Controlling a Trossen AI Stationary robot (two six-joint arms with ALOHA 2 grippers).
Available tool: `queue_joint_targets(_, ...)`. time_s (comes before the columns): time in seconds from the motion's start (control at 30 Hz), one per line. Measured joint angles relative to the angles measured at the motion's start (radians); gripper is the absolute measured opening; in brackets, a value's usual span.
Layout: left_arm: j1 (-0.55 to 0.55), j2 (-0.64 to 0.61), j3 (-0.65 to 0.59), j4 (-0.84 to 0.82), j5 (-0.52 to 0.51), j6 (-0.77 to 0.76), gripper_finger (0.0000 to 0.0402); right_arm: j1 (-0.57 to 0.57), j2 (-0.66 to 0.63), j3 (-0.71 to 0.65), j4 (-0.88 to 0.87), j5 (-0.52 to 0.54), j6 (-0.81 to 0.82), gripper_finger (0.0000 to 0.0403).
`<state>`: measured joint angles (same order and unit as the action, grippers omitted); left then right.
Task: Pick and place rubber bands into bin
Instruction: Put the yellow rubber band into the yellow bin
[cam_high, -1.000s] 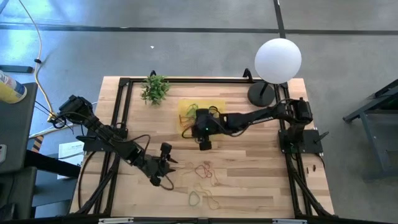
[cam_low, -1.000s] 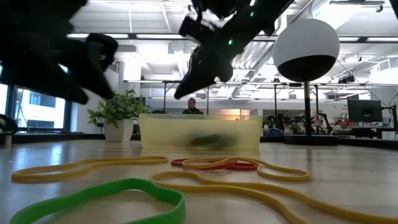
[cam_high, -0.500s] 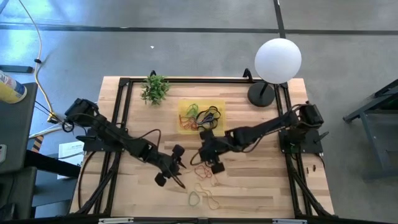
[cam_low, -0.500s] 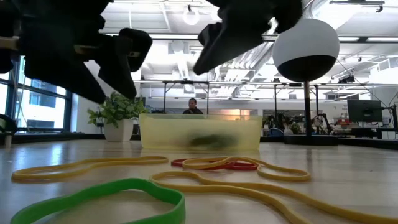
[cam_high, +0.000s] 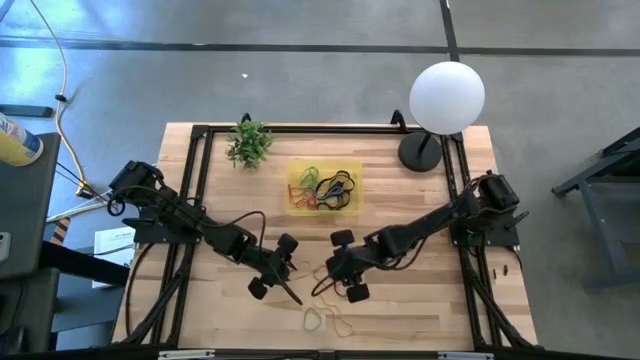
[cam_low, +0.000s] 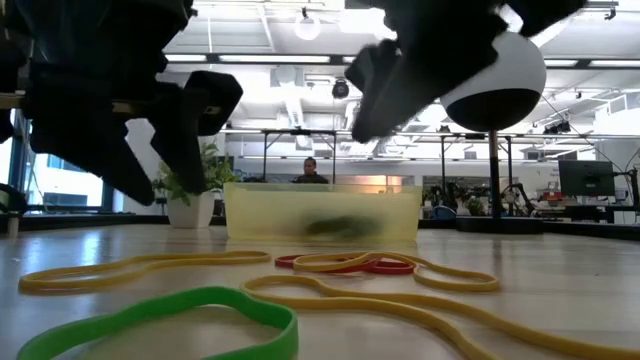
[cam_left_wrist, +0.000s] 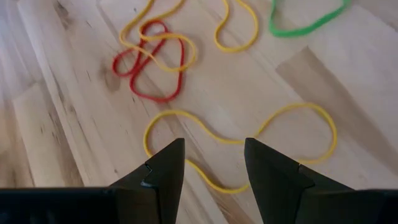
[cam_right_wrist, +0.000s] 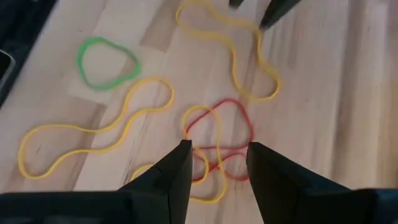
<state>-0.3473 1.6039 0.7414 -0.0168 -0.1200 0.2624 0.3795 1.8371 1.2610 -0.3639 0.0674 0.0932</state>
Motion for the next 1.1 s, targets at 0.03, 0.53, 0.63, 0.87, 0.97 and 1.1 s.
queue_joint_targets(0.03, 0.000, 0.000, 0.000, -0.008, 0.000, -0.002, 0.0156, 0.005, 0.011, 0.000, -0.003, 0.002, 0.013, 0.0142)
queue_joint_targets(0.53, 0.000, 0.000, 0.000, -0.024, -0.003, -0.006, 0.0156, 0.025, 0.143, -0.001, -0.034, 0.083, 0.094, 0.0138)
queue_joint_targets(0.63, 0.000, 0.000, 0.000, -0.024, -0.003, -0.006, 0.0156, 0.014, 0.143, -0.001, -0.021, 0.072, 0.094, 0.0138)
queue_joint_targets(0.87, 0.000, 0.000, 0.000, -0.024, -0.005, -0.006, 0.0156, 0.005, 0.168, -0.001, 0.018, 0.027, 0.094, 0.0138)
queue_joint_targets(0.97, 0.000, 0.000, 0.000, -0.024, -0.020, -0.006, 0.0156, 0.005, 0.183, 0.000, 0.018, 0.028, 0.102, 0.0138)
queue_joint_targets(1.1, 0.000, 0.000, 0.000, -0.024, -0.023, -0.006, 0.0156, 0.004, 0.187, 0.001, 0.017, 0.030, 0.112, 0.0137)
